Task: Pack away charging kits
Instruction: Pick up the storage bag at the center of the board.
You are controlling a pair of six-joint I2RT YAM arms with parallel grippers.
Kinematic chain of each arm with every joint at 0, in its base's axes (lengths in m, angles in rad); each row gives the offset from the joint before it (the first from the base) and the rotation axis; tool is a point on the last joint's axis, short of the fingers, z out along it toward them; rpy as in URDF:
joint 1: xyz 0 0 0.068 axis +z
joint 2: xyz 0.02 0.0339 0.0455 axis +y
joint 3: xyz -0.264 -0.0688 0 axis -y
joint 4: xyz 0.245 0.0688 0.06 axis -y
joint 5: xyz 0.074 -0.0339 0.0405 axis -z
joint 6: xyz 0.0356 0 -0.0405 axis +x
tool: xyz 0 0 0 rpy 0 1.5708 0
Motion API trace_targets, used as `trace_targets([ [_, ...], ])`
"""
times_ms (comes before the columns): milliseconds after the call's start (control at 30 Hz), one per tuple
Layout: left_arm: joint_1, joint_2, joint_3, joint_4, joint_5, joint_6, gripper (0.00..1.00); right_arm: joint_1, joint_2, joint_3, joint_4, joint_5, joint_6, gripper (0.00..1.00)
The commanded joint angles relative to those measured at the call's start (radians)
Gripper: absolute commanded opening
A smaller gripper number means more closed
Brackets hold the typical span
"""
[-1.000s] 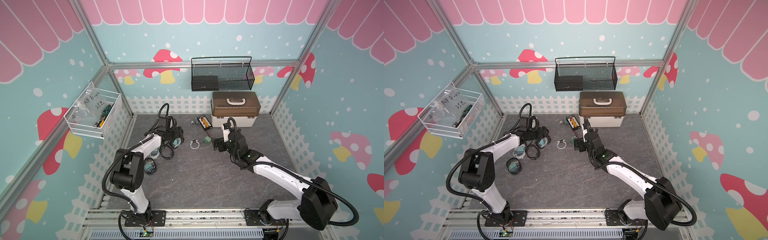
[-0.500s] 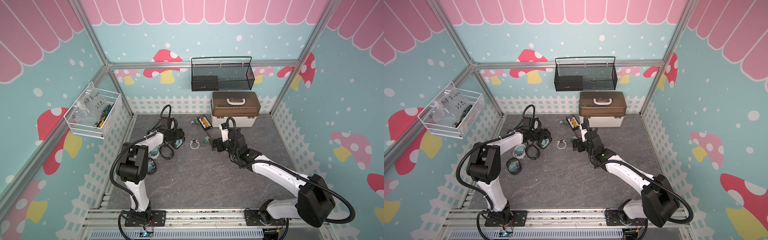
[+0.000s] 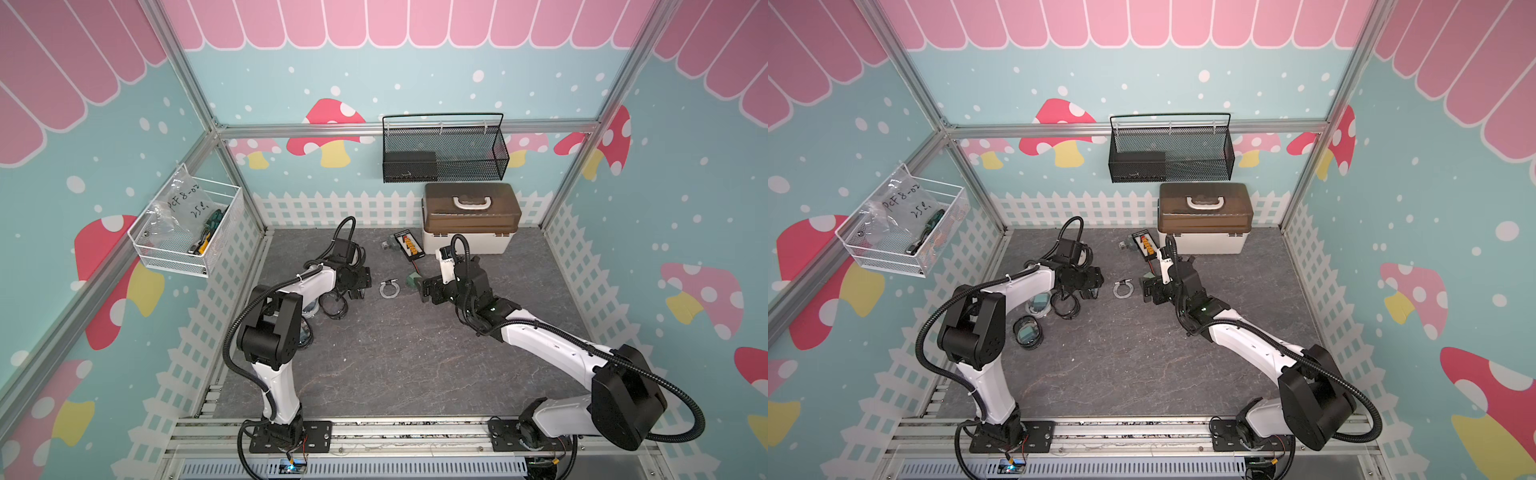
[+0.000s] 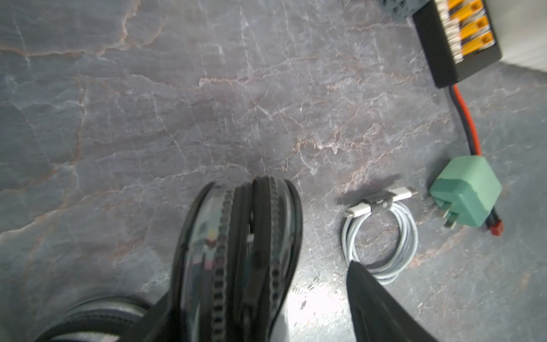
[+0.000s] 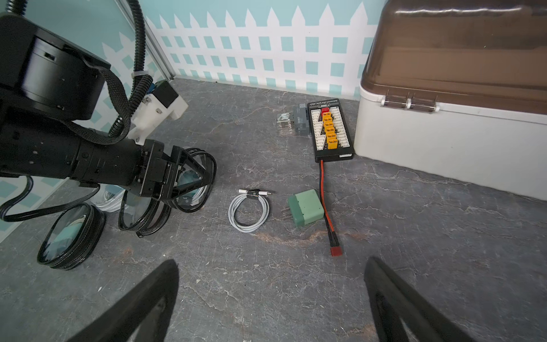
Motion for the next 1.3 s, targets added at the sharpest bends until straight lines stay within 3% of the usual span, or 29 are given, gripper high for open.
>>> trace_targets([
  [0, -0.012, 0.026, 0.055, -0.052, -0.070, 0.006, 0.72, -0.006, 0.008, -0.008, 0.019, -0.009, 0.013, 0.96],
  [500, -0.054, 0.102, 0.137, -0.144, -0.149, 0.009, 0.69, -0.006, 0.006, -0.025, 0.027, -0.015, 0.021, 0.96],
  [567, -0.057, 0.102, 0.136, -0.146, -0.154, 0.010, 0.62, -0.007, 0.008, -0.028, 0.031, -0.016, 0.023, 0.96],
  [733, -0.069, 0.077, 0.128, -0.126, -0.129, 0.018, 0.27, -0.008, 0.015, -0.030, 0.034, -0.013, 0.031, 0.96],
  [800, -0.080, 0.041, 0.114, -0.093, -0.088, 0.034, 0.20, -0.009, 0.017, -0.028, 0.031, -0.008, 0.037, 0.95],
  [900, -0.083, -0.055, 0.050, -0.007, 0.073, 0.049, 0.14, -0.020, -0.002, -0.041, 0.029, 0.003, 0.038, 0.95],
  [1033, -0.082, -0.233, -0.073, 0.182, 0.428, 0.039, 0.00, -0.035, -0.068, -0.077, 0.034, 0.014, 0.005, 0.95],
  [1133, -0.089, -0.322, -0.125, 0.289, 0.680, 0.035, 0.00, -0.033, -0.136, -0.115, 0.056, -0.048, -0.086, 0.85],
  [1267, -0.118, -0.399, -0.162, 0.340, 0.834, 0.091, 0.00, -0.031, -0.264, -0.215, 0.129, -0.144, -0.205, 0.81],
])
